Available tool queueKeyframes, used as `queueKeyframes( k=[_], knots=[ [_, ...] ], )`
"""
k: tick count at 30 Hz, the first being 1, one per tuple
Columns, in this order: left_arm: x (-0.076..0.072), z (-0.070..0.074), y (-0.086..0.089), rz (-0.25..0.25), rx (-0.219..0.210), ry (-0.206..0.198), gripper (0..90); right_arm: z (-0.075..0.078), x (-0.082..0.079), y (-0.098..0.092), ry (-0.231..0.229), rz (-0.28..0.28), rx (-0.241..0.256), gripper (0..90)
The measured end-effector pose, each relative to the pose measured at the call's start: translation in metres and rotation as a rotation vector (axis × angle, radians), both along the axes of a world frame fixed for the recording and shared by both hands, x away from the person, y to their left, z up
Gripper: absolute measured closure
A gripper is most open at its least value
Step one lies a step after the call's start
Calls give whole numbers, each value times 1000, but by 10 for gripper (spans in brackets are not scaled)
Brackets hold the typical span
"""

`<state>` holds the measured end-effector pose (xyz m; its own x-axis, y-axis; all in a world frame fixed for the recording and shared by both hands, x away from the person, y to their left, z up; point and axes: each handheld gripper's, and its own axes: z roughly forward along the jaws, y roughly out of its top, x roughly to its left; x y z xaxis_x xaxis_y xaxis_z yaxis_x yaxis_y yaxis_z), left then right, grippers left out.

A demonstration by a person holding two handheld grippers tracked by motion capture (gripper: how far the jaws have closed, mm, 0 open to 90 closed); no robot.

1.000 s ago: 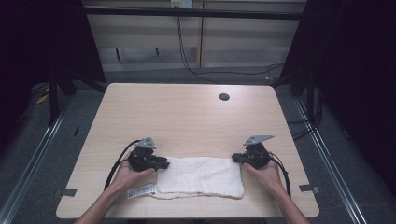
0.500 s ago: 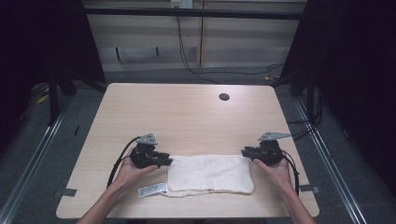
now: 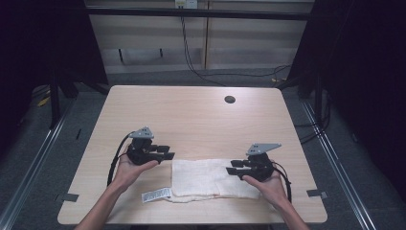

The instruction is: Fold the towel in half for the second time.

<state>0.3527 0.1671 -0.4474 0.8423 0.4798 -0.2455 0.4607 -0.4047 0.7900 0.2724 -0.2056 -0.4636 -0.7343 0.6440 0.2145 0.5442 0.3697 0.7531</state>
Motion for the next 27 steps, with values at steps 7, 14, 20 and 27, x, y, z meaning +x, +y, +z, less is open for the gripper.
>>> queueKeyframes(
  k=[7, 14, 20, 27],
  knots=[
    [-1, -23, -7, -12, 81, 37, 538, 1, -11, 51, 9, 146, 6, 613],
    [4, -26, 0, 29, 45, 42, 511, -1, -14, 88, 16, 233, 14, 615],
    [5, -29, 1, 31, 52, 52, 506, -6, -13, 121, 37, 312, 4, 660],
    [5, -28, 3, 37, 41, 53, 497, -17, -17, 151, 55, 369, -13, 688]
  ],
)
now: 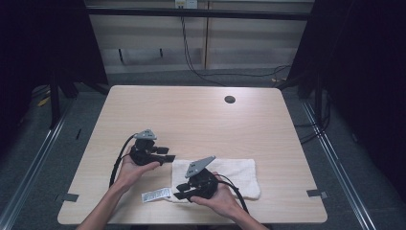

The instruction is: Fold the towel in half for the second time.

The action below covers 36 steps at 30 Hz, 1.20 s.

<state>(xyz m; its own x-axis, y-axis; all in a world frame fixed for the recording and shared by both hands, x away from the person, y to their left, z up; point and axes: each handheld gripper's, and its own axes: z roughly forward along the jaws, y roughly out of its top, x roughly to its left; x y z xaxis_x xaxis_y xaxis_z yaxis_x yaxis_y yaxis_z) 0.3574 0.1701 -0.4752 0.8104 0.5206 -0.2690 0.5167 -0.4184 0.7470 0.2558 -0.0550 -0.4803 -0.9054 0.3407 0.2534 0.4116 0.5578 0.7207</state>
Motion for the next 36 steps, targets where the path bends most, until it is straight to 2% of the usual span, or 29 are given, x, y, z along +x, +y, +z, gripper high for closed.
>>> queueKeyframes(
  k=[3, 7, 9, 12, 17, 21, 24, 27, 33, 36],
  knots=[
    [1, 0, 1, 3, -2, 0, 497, -3, 4, 5, 3, -14, 1, 653],
    [2, -2, 1, 4, 4, 7, 498, -12, 6, 11, 2, -16, -23, 574],
    [2, -2, 0, 2, -7, 16, 497, -16, 5, 14, -11, -8, -31, 555],
    [1, -2, -2, -7, 1, 11, 493, -20, 2, 18, -21, 12, -40, 539],
    [3, -3, 1, 11, 6, 18, 483, -21, -6, 19, -60, 41, -46, 526],
    [4, -6, 1, 14, 15, 23, 481, -23, -13, 18, -130, 52, -57, 535],
    [4, -7, -1, 12, 31, 21, 479, -23, -17, 20, -188, 57, -79, 575],
    [4, -10, -1, 7, 47, 23, 474, -23, -16, 19, -198, 41, -82, 657],
    [8, -18, 0, 7, 64, 46, 476, -23, -12, 16, -179, 7, -76, 787],
    [8, -21, -2, -23, 71, 60, 508, -24, -9, 14, -153, -6, -58, 817]
  ],
)
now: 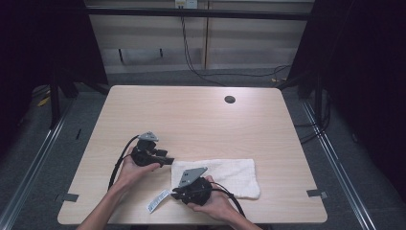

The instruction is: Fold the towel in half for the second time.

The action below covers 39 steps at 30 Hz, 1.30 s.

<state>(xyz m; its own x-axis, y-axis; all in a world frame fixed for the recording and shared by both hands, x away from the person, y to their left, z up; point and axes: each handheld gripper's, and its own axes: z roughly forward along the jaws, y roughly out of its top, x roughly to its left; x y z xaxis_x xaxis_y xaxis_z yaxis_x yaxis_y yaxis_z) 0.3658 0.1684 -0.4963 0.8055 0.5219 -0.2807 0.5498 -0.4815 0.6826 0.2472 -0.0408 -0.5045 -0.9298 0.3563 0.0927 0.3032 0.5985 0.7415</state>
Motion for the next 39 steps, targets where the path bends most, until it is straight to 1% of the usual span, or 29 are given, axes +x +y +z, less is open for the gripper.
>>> queueKeyframes(
  k=[1, 2, 3, 5, 6, 7, 8, 10, 11, 13, 15, 16, 17, 20, 22, 23, 24, 27, 28, 30, 31, 33, 36, 37, 39],
  knots=[
    [-1, -1, -2, -3, 5, 3, 510, 0, 0, -1, 15, -6, 8, 820],
    [-1, -1, -3, -11, 9, 0, 508, -1, 1, -1, 18, -10, 14, 821],
    [-2, -2, -5, -26, 8, 12, 509, -1, 1, -1, 15, -10, 13, 822],
    [-2, -3, -7, -33, 17, 3, 515, 0, 0, -1, 22, -14, 12, 822],
    [-3, -3, -9, -28, 15, 4, 517, -1, 1, -1, 20, -14, 17, 821],
    [-3, -3, -10, -32, 16, 5, 517, 0, 1, -1, 20, -15, 14, 821],
    [-3, -3, -11, -48, 8, 8, 529, -1, 1, -1, 24, -14, 16, 821],
    [-4, -3, -13, -63, 12, 7, 558, -1, 2, -1, 27, -14, 18, 822],
    [-5, -3, -15, -78, 21, -2, 579, -1, 2, -1, 32, -16, 19, 822],
    [-8, -3, -17, -105, 22, -2, 615, -1, 1, -1, 38, -22, 21, 822],
    [-11, -2, -21, -121, 53, -39, 624, 0, 2, -1, 40, -28, 22, 822],
    [-11, -2, -22, -133, 52, -44, 626, 0, 2, -1, 51, -34, 22, 822],
    [-12, -2, -25, -131, 55, -53, 639, 0, 2, -1, 49, -30, 19, 823],
    [-11, -2, -28, -144, 65, -55, 724, 0, 2, 0, 52, -37, 16, 825],
    [-13, -2, -29, -160, 60, -49, 806, 1, 2, 0, 59, -43, 13, 826],
    [-13, -2, -29, -168, 64, -47, 817, 1, 2, 0, 63, -46, 15, 827],
    [-13, -2, -28, -161, 65, -40, 831, 1, 3, 0, 72, -50, 17, 828],
    [-11, -3, -25, -157, 41, -12, 852, 1, 4, -1, 90, -49, 22, 833],
    [-10, -3, -23, -144, 35, -9, 854, 2, 4, -1, 96, -48, 21, 833],
    [-11, -3, -21, -136, 22, -14, 855, 3, 4, -1, 106, -53, 17, 834],
    [-12, -1, -19, -139, 19, -23, 855, 3, 4, -1, 105, -50, 24, 834],
    [-13, 2, -17, -137, 0, -23, 855, 4, 4, -2, 116, -47, 30, 835],
    [-12, 4, -13, -122, -40, 11, 855, 8, 3, -2, 119, -44, 41, 835],
    [-11, 4, -12, -118, -44, 12, 855, 10, 3, -2, 114, -43, 49, 835],
    [-10, 5, -9, -108, -66, 15, 854, 14, 3, -3, 118, -50, 62, 835]
  ],
)
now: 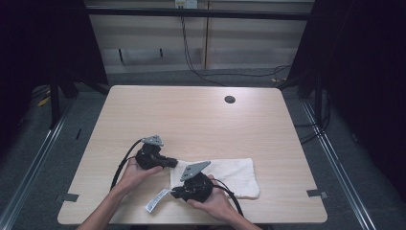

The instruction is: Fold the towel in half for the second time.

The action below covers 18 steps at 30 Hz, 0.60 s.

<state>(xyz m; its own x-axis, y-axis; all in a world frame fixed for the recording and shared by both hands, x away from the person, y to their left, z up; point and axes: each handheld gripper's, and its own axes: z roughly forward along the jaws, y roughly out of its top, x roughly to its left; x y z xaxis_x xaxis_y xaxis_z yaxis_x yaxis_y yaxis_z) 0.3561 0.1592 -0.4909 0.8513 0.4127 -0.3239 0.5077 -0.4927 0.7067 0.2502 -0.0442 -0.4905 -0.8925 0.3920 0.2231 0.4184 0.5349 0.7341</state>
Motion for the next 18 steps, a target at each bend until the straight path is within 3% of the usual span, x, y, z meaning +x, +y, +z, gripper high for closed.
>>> queueKeyframes(
  k=[11, 18],
  knots=[
    [1, 5, 7, 42, -62, 15, 845, 24, 2, -10, -20, -24, 76, 834],
    [2, 11, 12, 50, -89, 13, 846, 27, 3, -10, -19, -24, 79, 834]
  ],
)
